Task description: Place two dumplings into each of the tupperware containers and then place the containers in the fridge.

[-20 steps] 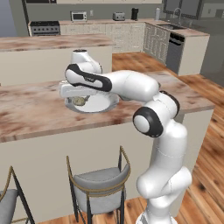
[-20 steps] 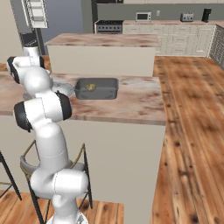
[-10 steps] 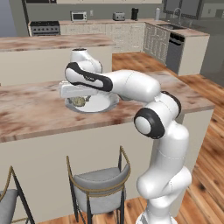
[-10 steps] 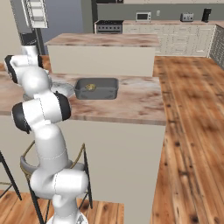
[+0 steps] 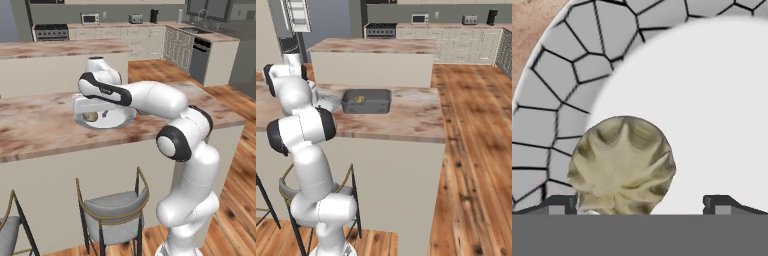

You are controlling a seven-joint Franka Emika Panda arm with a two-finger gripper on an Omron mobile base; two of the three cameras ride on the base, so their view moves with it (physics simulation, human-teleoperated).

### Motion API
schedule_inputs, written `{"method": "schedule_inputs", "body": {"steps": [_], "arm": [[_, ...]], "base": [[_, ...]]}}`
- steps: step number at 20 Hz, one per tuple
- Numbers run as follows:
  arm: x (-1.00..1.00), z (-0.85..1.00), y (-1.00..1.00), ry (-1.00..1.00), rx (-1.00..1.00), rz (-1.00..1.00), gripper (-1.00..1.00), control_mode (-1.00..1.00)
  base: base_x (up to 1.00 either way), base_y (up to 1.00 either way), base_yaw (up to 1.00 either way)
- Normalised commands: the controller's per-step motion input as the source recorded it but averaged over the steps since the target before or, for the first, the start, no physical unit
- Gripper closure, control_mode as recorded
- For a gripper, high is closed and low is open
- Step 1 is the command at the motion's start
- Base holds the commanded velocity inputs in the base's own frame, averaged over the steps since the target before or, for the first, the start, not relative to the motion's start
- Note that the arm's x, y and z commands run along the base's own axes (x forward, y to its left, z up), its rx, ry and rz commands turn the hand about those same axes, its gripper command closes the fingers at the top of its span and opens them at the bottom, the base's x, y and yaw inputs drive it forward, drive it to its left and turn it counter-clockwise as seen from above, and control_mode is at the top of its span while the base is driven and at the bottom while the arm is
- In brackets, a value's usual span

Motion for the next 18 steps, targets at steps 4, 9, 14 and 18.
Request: {"method": "schedule_inputs", "body": {"steps": [4, 9, 14, 18], "arm": [[0.03, -0.08, 0.06, 0.03, 0.0, 0.0, -1.0, -1.0], [0.1, -0.03, 0.09, 0.01, 0.0, 0.0, -1.0, -1.0], [0.03, -0.03, 0.04, 0.02, 0.0, 0.0, -1.0, -1.0], [0.0, -0.07, 0.02, 0.04, 0.0, 0.0, -1.0, -1.0]], "base": [[0.0, 0.0, 0.0], [0.0, 0.0, 0.0], [0.0, 0.0, 0.0], [0.0, 0.0, 0.0]]}}
